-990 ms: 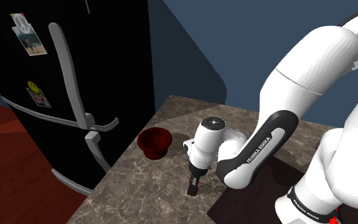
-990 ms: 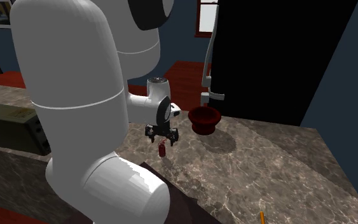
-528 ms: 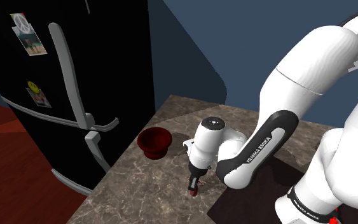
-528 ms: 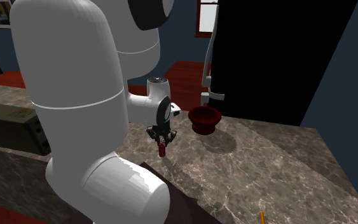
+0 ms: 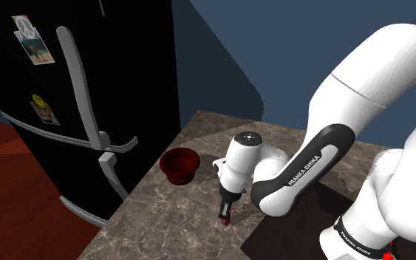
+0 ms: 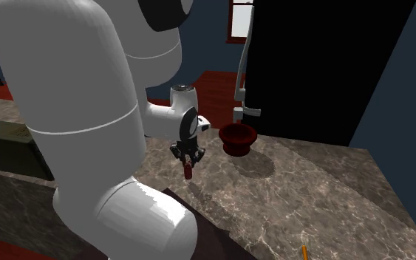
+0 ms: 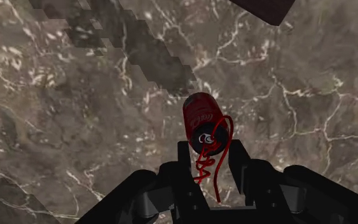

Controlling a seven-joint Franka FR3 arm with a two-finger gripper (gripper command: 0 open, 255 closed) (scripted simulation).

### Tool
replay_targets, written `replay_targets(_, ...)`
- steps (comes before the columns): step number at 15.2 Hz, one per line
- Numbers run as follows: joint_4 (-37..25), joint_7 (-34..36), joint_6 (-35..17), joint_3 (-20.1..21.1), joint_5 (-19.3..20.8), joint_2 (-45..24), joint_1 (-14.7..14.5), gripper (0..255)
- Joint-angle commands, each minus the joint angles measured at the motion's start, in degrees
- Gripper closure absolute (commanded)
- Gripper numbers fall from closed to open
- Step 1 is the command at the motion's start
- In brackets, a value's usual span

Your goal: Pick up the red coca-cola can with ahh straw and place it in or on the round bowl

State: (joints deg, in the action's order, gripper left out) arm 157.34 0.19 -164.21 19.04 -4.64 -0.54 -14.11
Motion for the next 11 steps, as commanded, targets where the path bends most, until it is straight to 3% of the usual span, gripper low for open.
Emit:
replay_targets(1, 0.2, -1.3, 2.0, 0.2, -1.8, 2.2, -0.1, 255)
replay_targets(11, -0.8, -4.0, 12.3, -0.5, -5.9, 11.8, -1.3, 255)
